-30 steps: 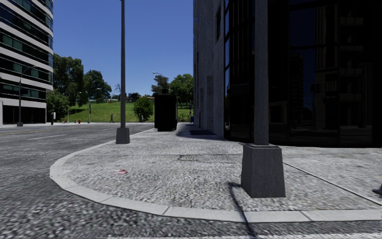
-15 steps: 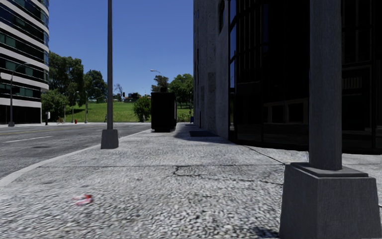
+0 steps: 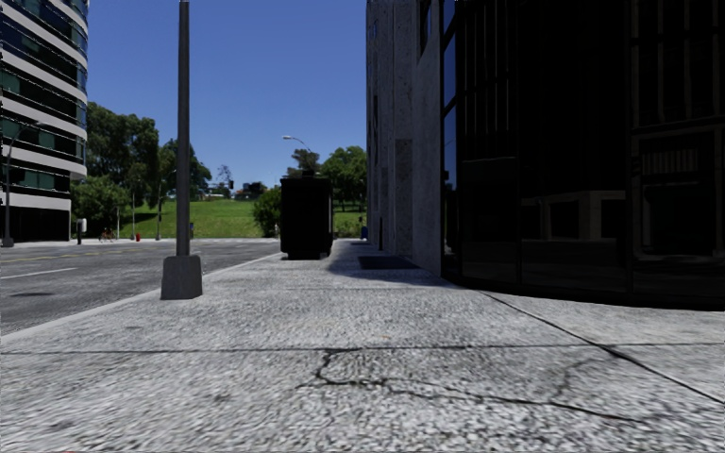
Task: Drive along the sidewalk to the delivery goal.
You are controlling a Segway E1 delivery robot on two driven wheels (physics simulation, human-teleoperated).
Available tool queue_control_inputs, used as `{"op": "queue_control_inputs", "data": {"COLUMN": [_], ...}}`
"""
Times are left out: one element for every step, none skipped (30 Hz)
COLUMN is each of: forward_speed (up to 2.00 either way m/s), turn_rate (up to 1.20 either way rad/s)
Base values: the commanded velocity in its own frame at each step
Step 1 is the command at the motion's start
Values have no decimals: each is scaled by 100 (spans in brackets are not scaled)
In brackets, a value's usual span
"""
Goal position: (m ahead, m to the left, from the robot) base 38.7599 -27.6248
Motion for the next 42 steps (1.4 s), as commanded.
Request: {"op": "queue_control_inputs", "data": {"forward_speed": [137,137,137,137,137,137,137,137,137,137,137,137,137,151,200,200,200,200,200,200,200,200,200,200,200,200,200,200,200,200,200,200,200,200,200,200,200,200,200,200,200,200], "turn_rate": [0,0,0,0,0,0,0,0,0,0,0,0,0,0,0,0,0,0,0,0,0,0,0,0,0,0,0,0,0,0,0,0,0,0,0,0,0,0,0,0,0,0]}}
